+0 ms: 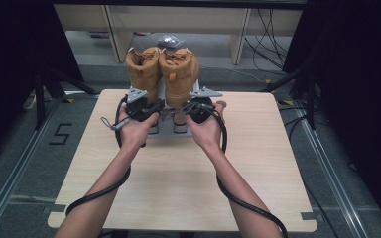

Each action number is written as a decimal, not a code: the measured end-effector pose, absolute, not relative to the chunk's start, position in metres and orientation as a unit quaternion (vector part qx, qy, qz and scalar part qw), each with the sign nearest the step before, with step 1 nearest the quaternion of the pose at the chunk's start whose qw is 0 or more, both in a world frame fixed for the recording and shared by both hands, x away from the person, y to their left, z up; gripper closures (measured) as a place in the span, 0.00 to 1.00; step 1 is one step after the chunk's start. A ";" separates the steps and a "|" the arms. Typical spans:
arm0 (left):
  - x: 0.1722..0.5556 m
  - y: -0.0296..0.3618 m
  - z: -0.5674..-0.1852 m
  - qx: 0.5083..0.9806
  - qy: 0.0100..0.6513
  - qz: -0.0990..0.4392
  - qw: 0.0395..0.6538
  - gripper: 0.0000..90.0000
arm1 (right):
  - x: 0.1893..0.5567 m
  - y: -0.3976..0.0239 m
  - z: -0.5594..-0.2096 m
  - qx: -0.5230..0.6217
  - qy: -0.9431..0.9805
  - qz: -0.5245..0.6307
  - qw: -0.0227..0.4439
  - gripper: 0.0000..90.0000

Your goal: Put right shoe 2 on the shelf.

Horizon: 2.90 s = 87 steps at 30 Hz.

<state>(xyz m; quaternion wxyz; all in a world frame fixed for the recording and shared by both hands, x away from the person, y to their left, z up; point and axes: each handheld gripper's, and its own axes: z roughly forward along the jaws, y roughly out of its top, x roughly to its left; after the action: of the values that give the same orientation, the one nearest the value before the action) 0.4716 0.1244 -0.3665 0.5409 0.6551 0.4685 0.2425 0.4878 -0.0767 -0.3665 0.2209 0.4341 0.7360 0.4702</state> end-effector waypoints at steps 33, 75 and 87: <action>0.430 0.180 -0.372 0.641 0.482 0.259 0.538 0.83 | 0.496 -0.074 -0.365 0.455 0.732 0.458 0.218 1.00; 0.418 0.214 -0.380 0.611 0.498 0.295 0.540 0.61 | 0.486 -0.111 -0.360 0.465 0.721 0.456 0.238 0.74; 0.411 0.233 -0.387 0.597 0.511 0.303 0.539 0.51 | 0.474 -0.131 -0.362 0.463 0.727 0.444 0.245 0.64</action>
<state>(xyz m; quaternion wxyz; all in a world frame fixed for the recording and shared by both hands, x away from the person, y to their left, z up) 0.4106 0.2331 -0.3865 0.5385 0.5971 0.5115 0.3031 0.4742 -0.1310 -0.3617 0.2445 0.4632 0.7268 0.4443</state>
